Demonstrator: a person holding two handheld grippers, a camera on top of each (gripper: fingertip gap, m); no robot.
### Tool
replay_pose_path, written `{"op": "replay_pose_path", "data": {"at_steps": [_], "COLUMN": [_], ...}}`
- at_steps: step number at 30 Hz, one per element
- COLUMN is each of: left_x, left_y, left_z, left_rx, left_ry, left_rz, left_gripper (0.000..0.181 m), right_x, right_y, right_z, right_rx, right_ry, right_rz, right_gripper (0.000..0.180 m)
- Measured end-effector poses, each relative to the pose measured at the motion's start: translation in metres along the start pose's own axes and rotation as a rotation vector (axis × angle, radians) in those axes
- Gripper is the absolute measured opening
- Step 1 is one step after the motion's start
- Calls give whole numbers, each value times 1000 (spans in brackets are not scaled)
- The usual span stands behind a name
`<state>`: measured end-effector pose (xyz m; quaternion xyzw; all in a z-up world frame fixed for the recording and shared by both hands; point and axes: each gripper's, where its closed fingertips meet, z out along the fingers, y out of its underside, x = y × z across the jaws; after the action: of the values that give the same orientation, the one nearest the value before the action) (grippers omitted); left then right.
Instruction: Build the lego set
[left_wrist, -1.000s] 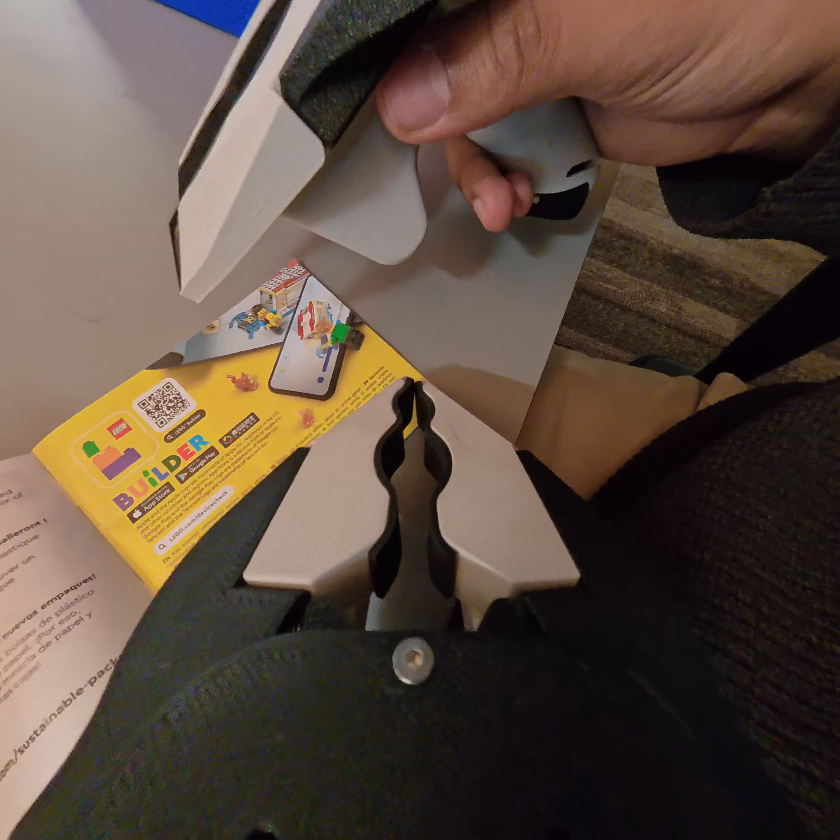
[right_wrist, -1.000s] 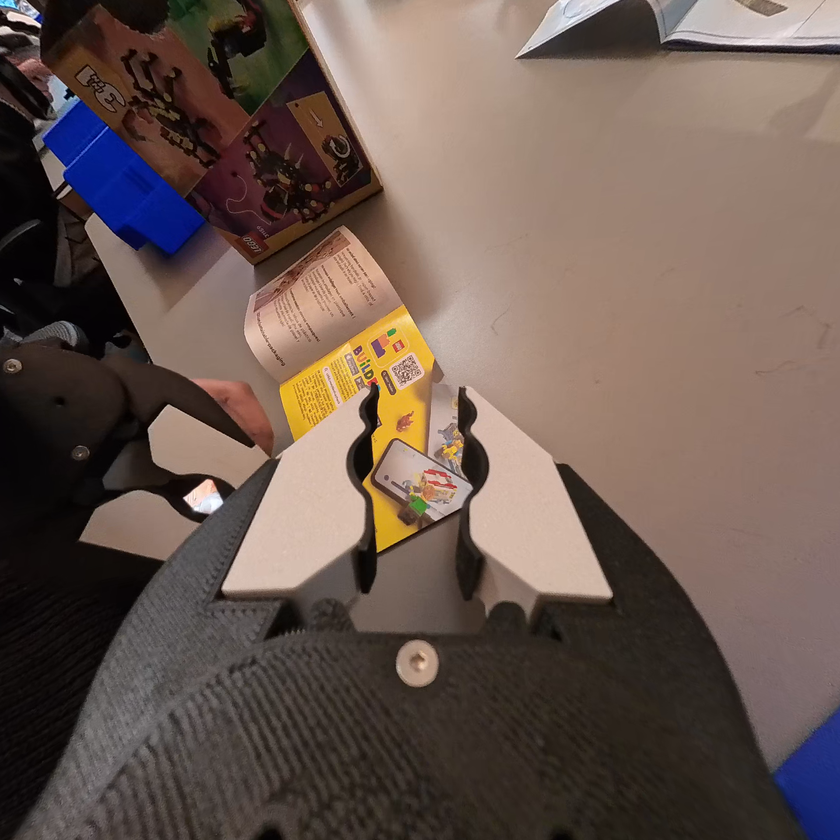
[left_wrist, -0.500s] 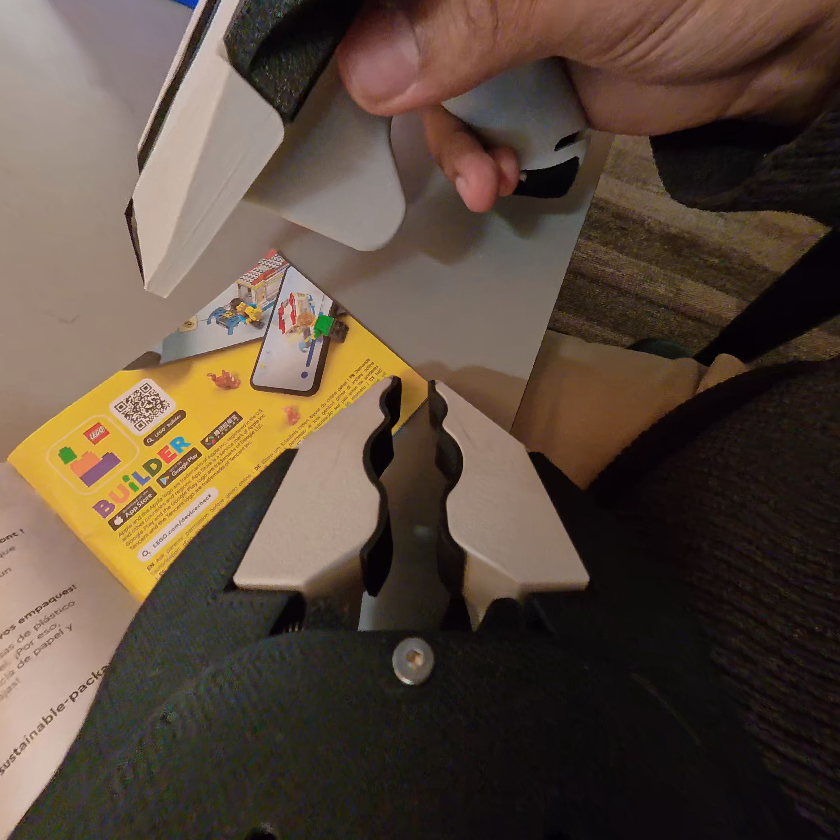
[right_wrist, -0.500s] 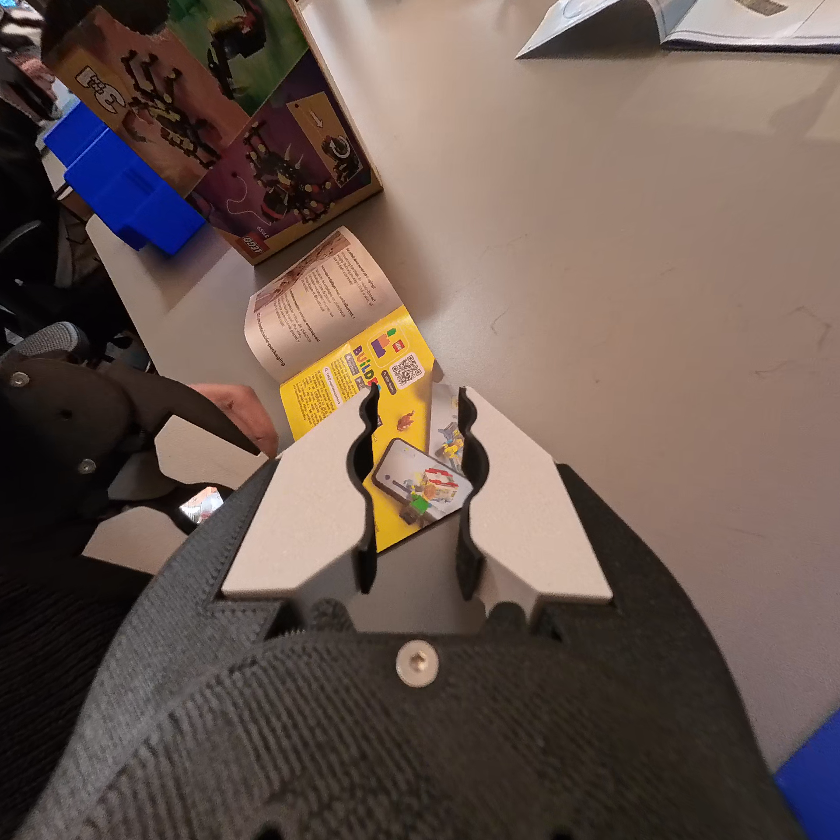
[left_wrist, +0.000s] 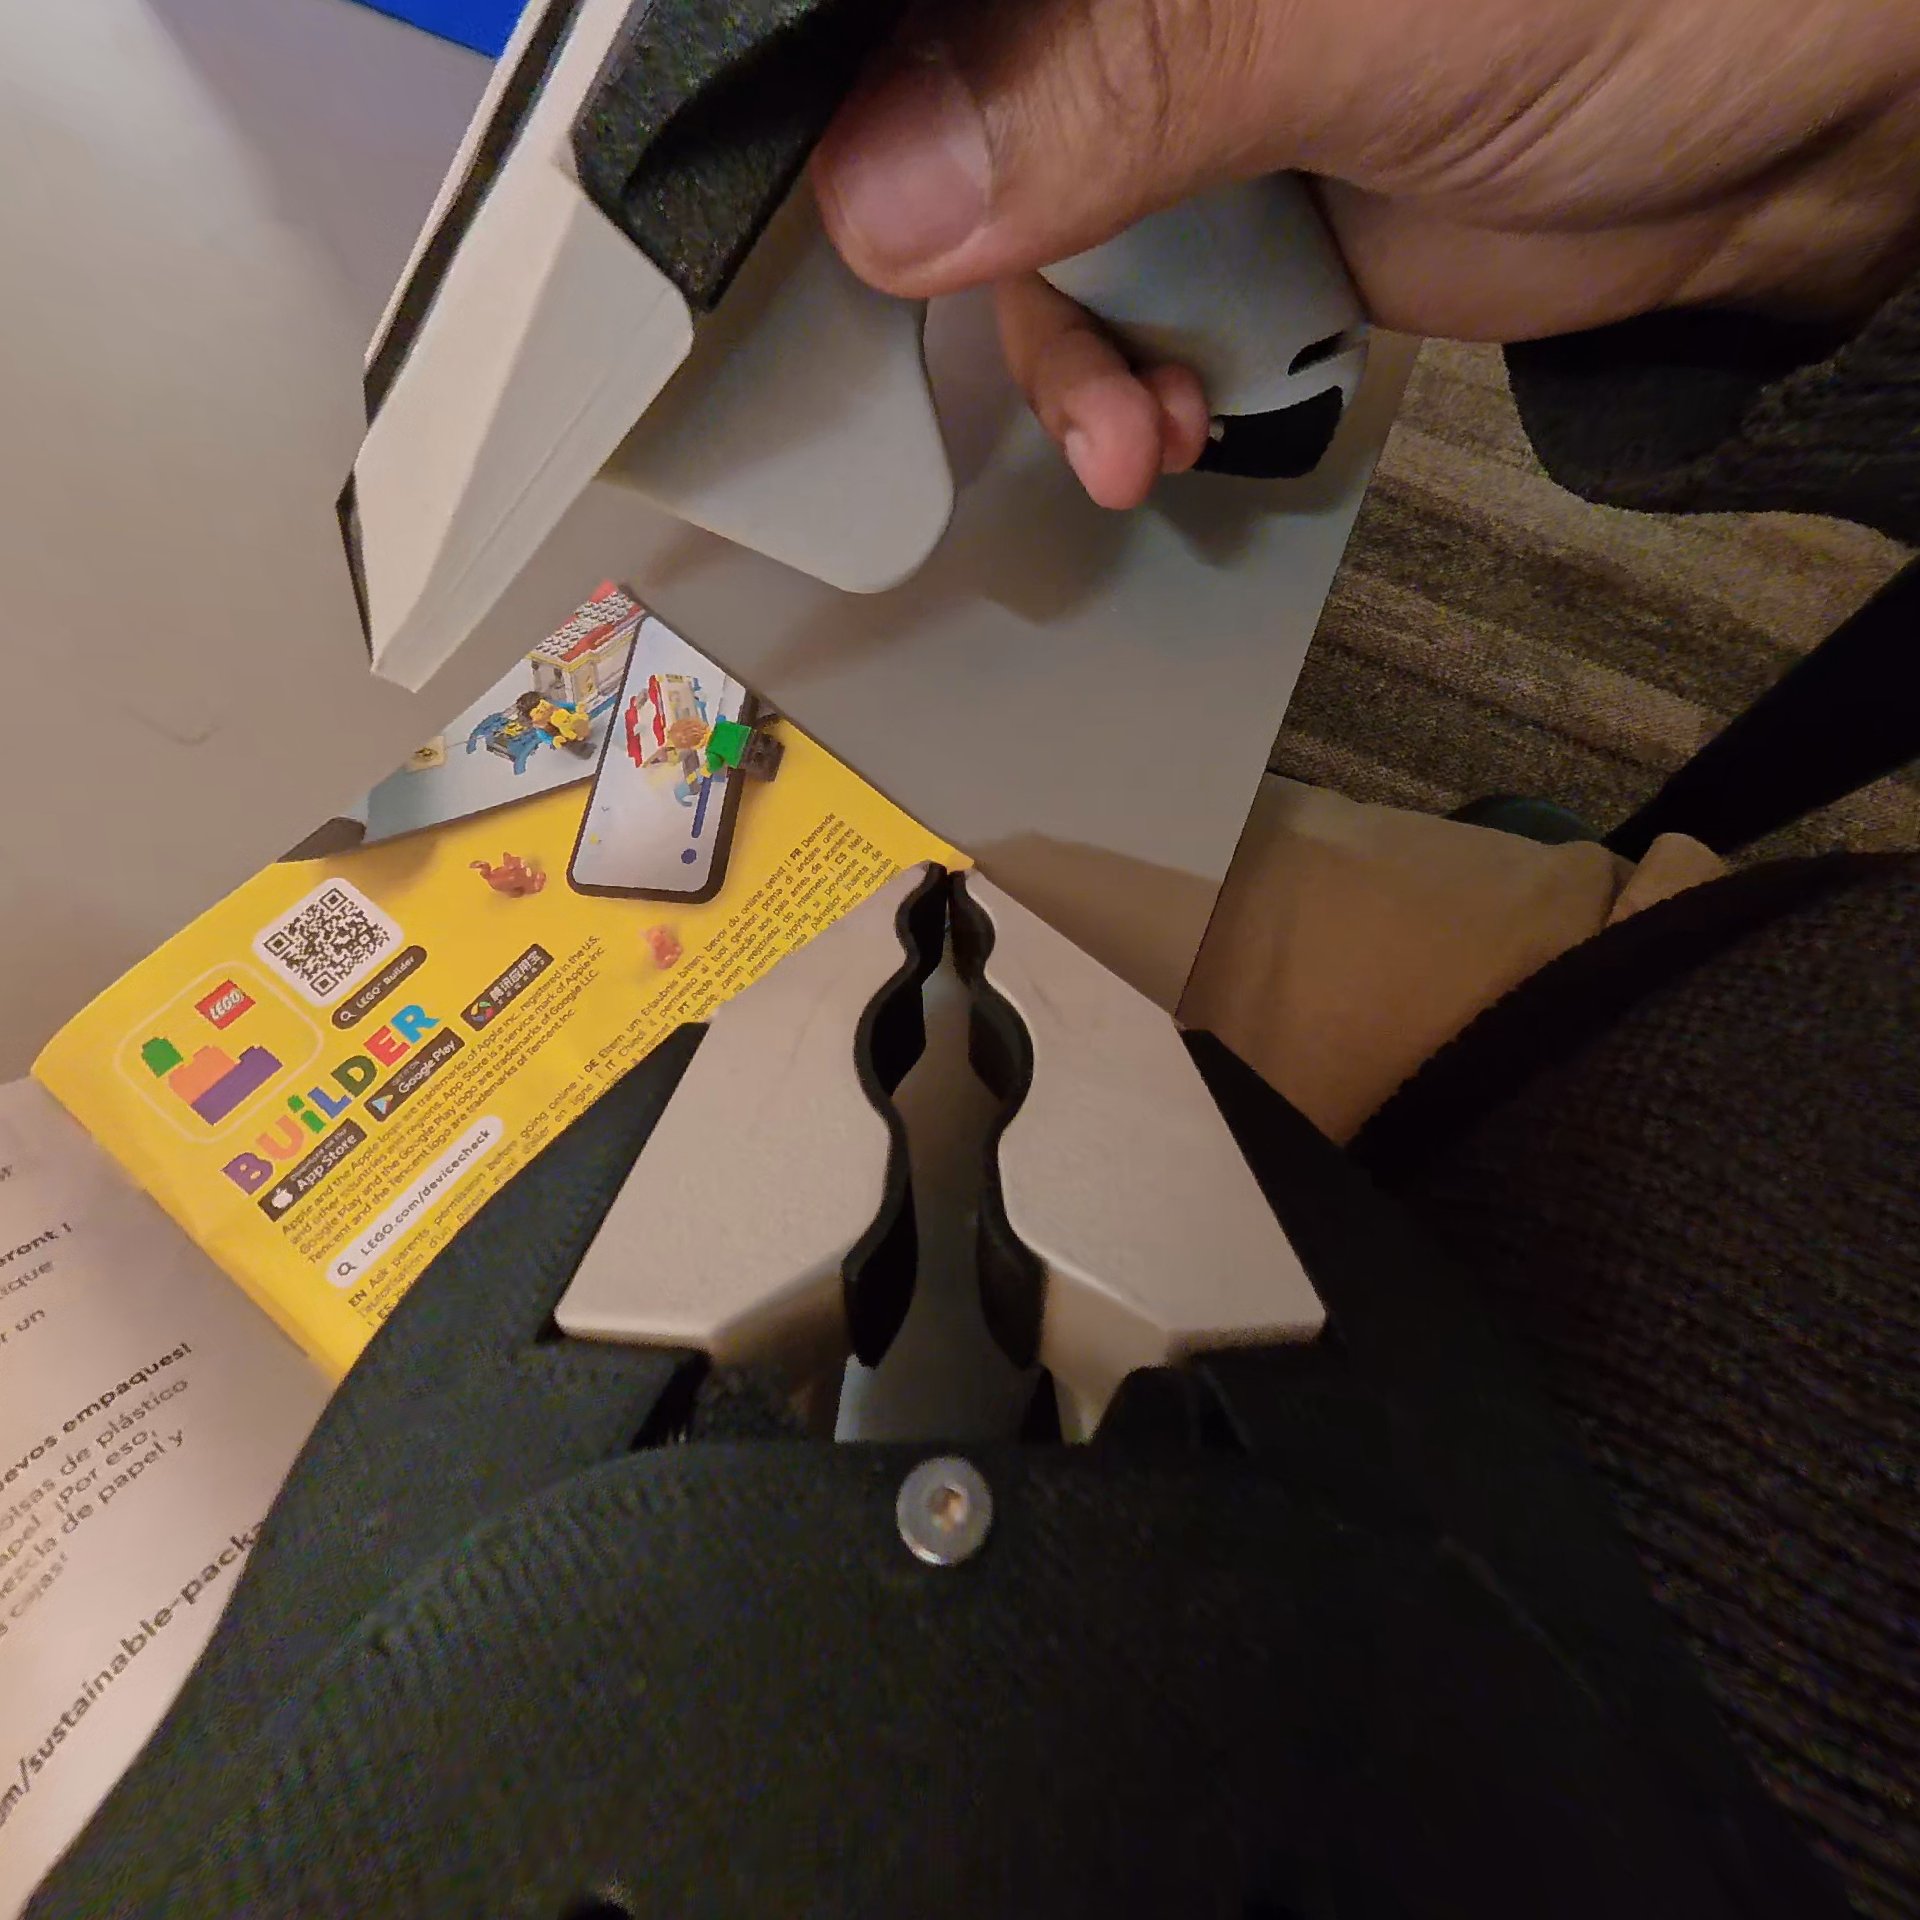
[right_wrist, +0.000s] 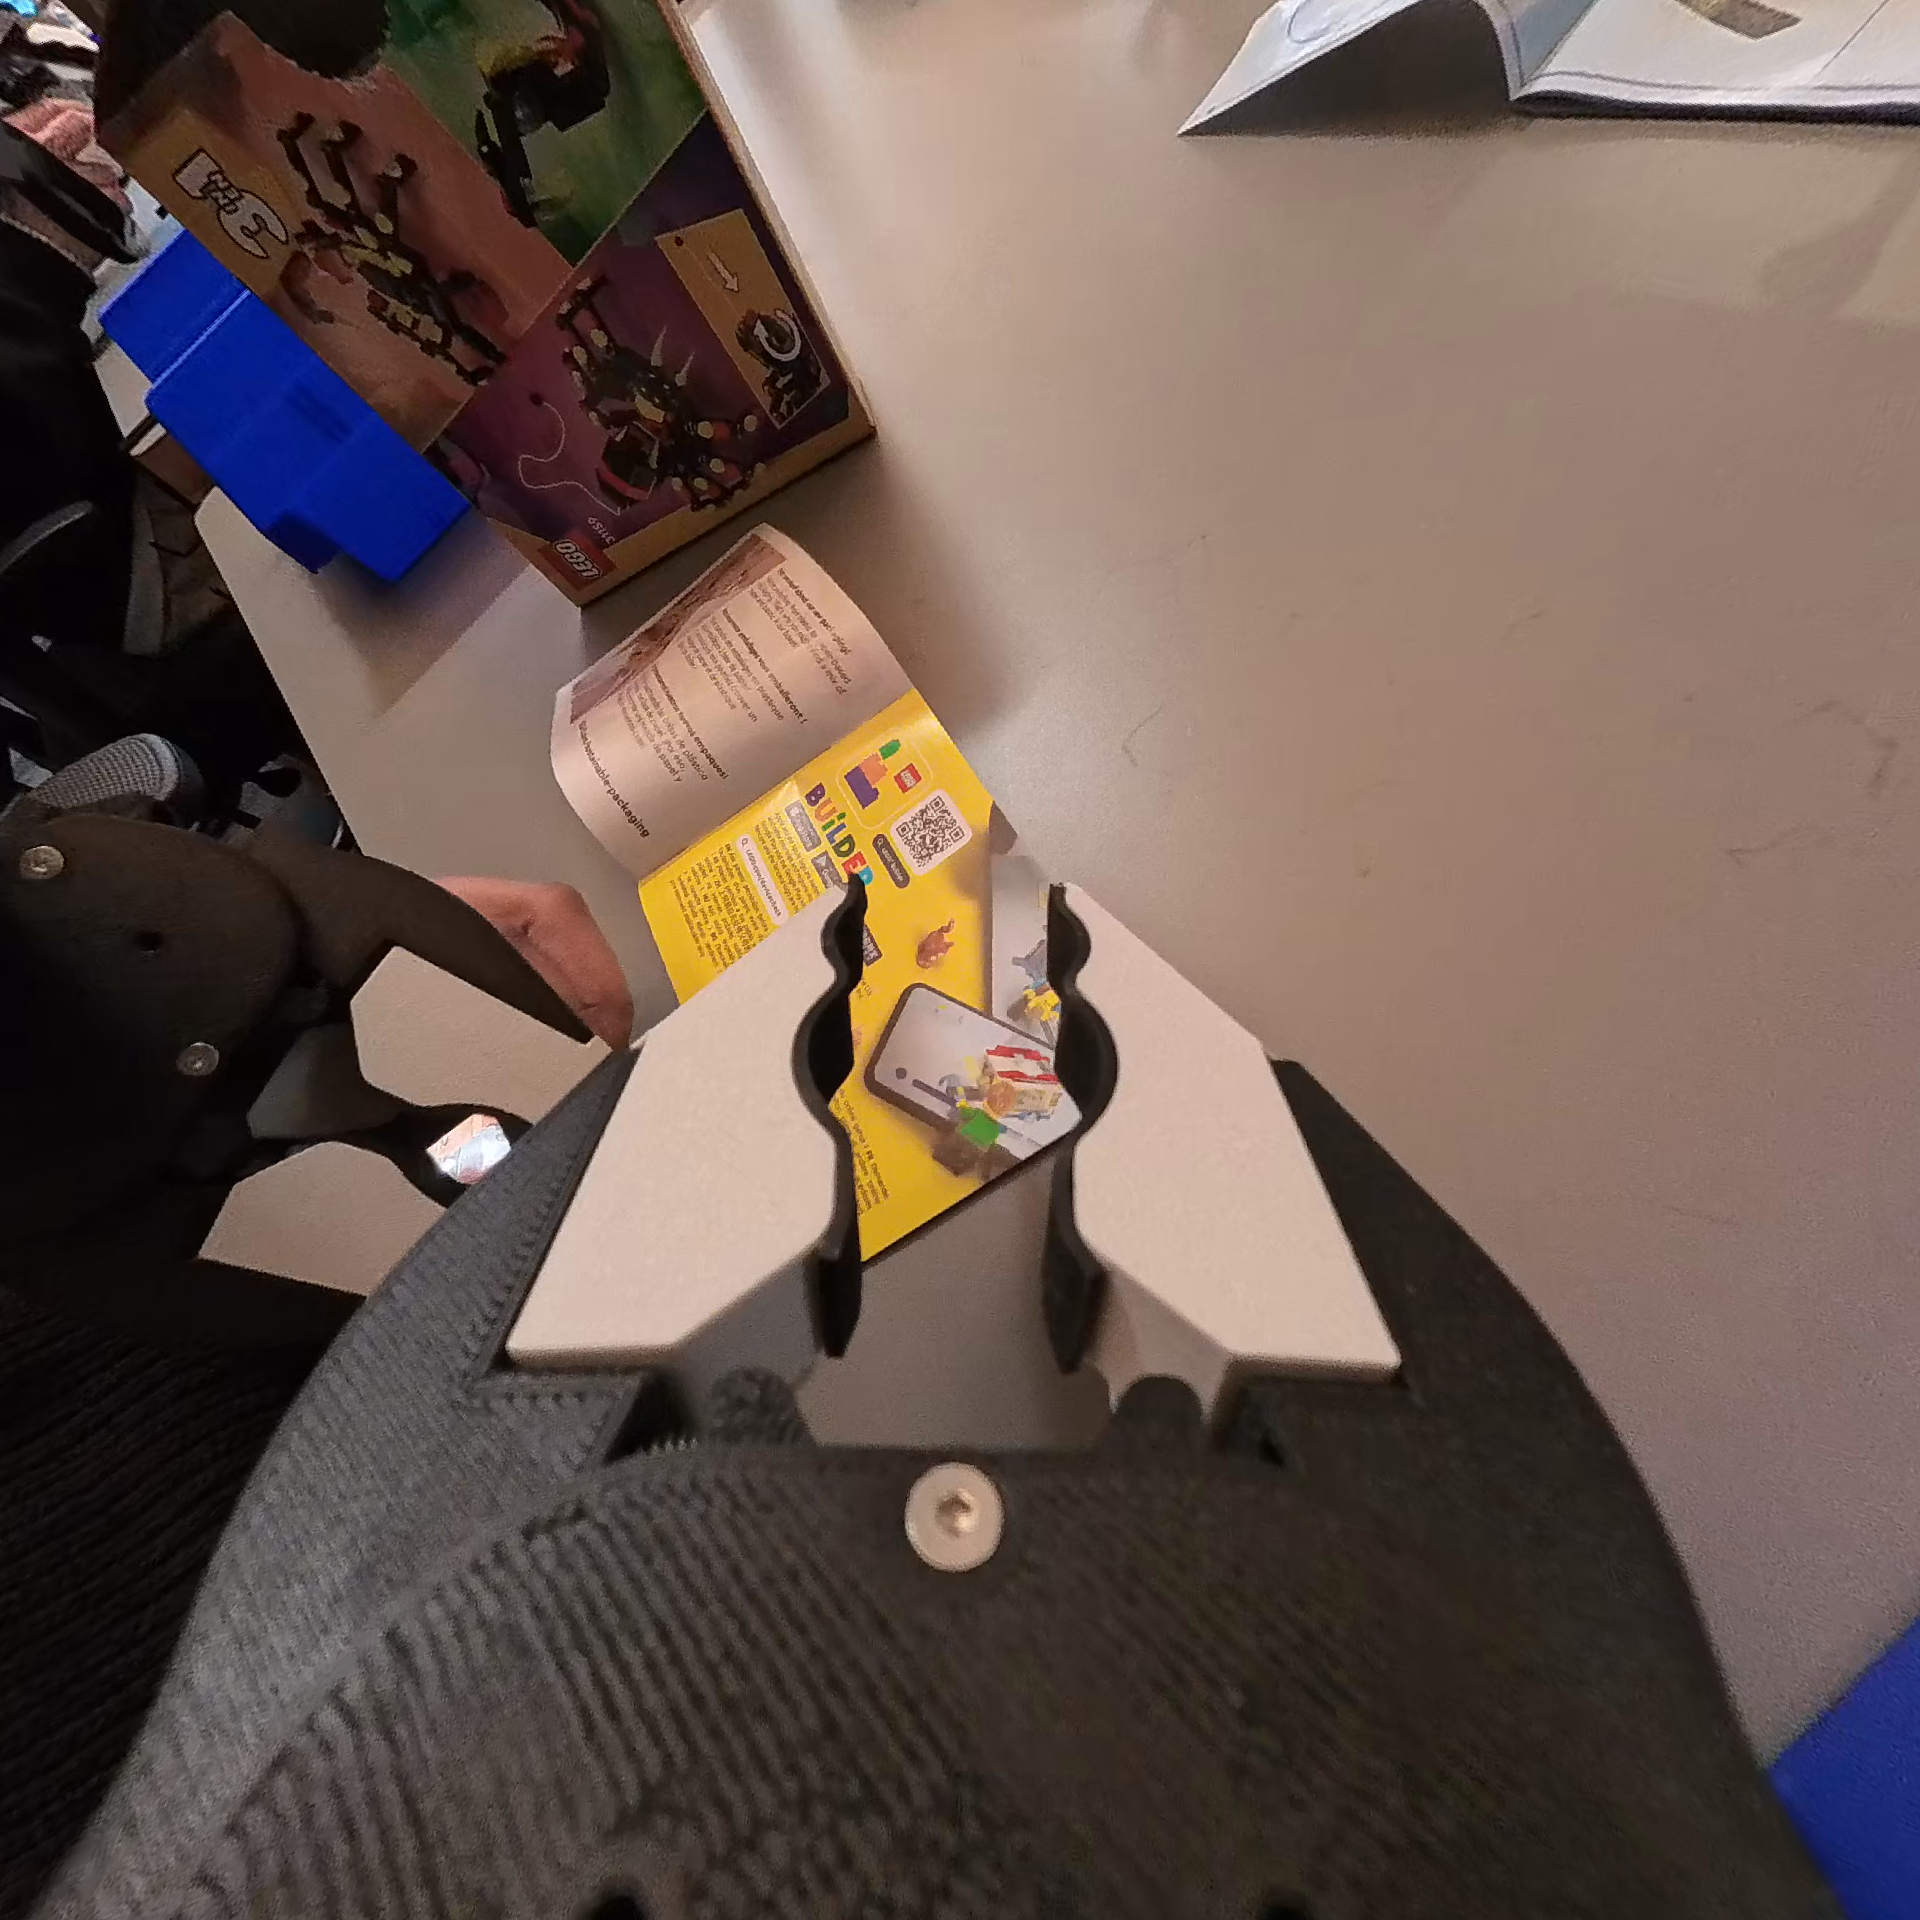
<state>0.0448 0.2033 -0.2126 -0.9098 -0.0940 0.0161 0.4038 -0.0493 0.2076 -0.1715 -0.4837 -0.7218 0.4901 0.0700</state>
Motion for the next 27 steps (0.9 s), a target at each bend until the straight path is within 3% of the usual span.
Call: {"op": "replay_pose_path", "data": {"at_steps": [27], "left_x": [-8], "left_y": [-1], "left_z": [0], "left_rx": [21], "left_ry": [-25], "left_rz": [-18], "left_gripper": [4], "right_x": [0], "right_y": [0], "right_z": [-1], "right_rx": [2], "right_ry": [-1], "right_rz": [-1], "right_gripper": [34]}}
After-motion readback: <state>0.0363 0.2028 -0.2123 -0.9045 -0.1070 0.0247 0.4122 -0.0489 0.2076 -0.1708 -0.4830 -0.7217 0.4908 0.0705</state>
